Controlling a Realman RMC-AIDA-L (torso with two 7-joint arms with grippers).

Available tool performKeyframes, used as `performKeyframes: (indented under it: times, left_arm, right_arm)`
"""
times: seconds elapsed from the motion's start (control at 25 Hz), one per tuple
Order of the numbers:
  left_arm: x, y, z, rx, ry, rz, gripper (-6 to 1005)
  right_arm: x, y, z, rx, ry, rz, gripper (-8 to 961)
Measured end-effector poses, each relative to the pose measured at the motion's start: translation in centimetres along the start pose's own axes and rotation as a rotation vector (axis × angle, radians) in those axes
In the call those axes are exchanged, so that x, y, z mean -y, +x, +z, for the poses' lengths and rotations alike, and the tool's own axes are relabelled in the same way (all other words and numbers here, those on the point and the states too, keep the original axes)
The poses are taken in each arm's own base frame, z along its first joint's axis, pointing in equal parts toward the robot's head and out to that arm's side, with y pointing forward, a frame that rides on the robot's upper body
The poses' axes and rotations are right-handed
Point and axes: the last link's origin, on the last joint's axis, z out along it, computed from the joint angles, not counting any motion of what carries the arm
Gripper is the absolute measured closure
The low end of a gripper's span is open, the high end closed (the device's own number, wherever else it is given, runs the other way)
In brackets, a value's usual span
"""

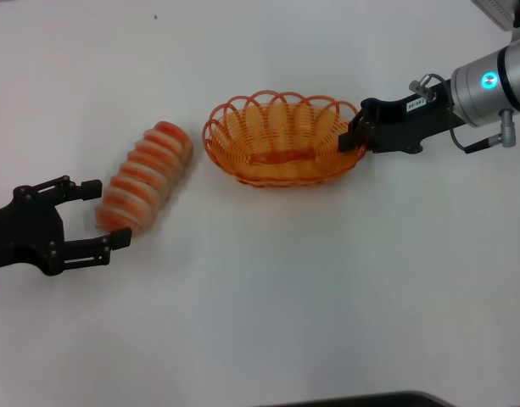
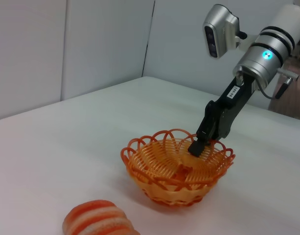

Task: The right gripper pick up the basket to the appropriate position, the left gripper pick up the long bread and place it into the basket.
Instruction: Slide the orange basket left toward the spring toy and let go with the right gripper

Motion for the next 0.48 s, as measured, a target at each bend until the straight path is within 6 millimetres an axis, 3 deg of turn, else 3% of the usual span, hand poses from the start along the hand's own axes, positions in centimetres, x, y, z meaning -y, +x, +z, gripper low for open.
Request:
performKeyframes:
  times: [0.2,0.48]
  left_arm:
    - [-0.02,0.02,0.01,-0.001,-0.002,0.0,126]
    - [-0.01,0.07,0.04,-0.001,-0.003,0.001,126]
  right_arm:
    - [0.31,0.03,-0.17,0.012,-0.012,0.019,861]
    - [0.61,0.35,-0.14,0.015,-0.026,0.05,767]
